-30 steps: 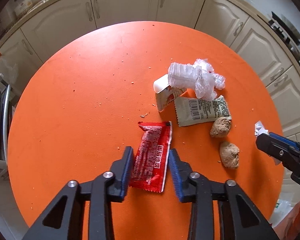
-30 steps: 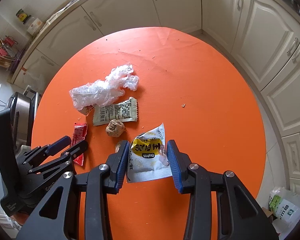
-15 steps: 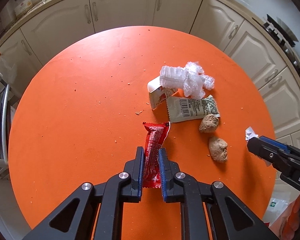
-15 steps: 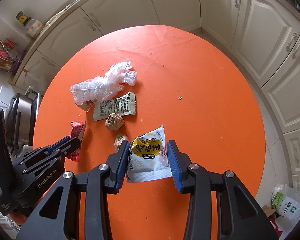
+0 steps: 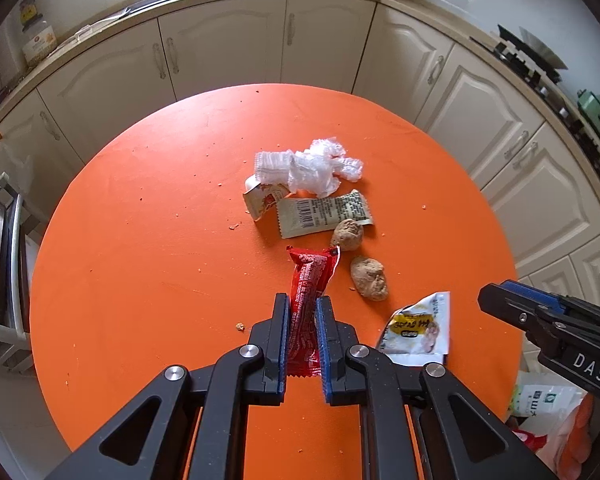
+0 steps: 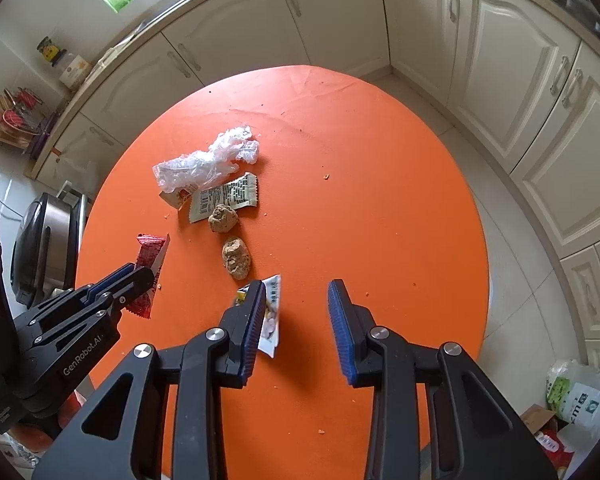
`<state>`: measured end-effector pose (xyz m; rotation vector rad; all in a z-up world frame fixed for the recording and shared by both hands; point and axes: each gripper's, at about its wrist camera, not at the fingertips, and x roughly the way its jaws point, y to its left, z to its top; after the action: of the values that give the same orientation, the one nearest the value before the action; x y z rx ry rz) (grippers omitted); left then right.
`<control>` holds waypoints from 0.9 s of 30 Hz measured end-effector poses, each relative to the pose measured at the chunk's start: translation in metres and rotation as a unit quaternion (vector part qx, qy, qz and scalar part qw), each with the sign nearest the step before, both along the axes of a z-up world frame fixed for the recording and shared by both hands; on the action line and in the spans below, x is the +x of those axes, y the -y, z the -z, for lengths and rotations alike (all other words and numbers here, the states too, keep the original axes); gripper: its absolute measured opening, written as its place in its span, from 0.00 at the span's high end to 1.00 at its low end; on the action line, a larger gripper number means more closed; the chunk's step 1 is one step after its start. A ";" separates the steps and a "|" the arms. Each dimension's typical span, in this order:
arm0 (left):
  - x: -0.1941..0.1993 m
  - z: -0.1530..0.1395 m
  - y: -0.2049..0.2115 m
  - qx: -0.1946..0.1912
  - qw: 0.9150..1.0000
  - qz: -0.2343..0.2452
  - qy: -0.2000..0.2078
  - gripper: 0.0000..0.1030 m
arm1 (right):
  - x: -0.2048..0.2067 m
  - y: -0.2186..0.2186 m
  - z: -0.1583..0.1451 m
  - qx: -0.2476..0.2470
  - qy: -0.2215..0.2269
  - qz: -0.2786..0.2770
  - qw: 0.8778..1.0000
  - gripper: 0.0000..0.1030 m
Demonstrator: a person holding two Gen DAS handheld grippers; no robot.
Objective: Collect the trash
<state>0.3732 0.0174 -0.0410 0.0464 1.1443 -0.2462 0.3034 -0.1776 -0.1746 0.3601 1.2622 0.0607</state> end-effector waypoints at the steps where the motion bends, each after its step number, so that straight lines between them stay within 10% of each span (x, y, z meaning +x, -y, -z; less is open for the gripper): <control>1: -0.002 -0.001 0.002 0.000 1.000 0.002 0.001 0.91 | -0.002 0.001 0.001 -0.001 -0.002 -0.001 1.000 0.68; 5: -0.009 -0.002 0.004 0.003 1.000 0.005 0.001 0.91 | -0.006 -0.002 0.006 -0.006 -0.011 -0.004 1.000 0.62; 9: -0.011 -0.001 0.000 0.005 1.000 0.003 -0.001 0.92 | -0.006 -0.018 0.018 -0.006 -0.026 -0.021 0.999 0.28; 22: -0.010 -0.007 -0.046 -0.013 1.000 -0.019 -0.001 0.92 | 0.016 -0.076 0.054 -0.060 -0.067 -0.054 0.994 0.29; 27: -0.011 -0.005 -0.054 -0.015 1.000 -0.021 -0.002 0.92 | 0.015 -0.082 0.052 -0.068 -0.052 -0.067 0.994 0.48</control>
<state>0.3621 0.0714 -0.0355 -0.0056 1.1436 -0.2258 0.3184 -0.0957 -0.2261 0.1616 1.3853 0.0707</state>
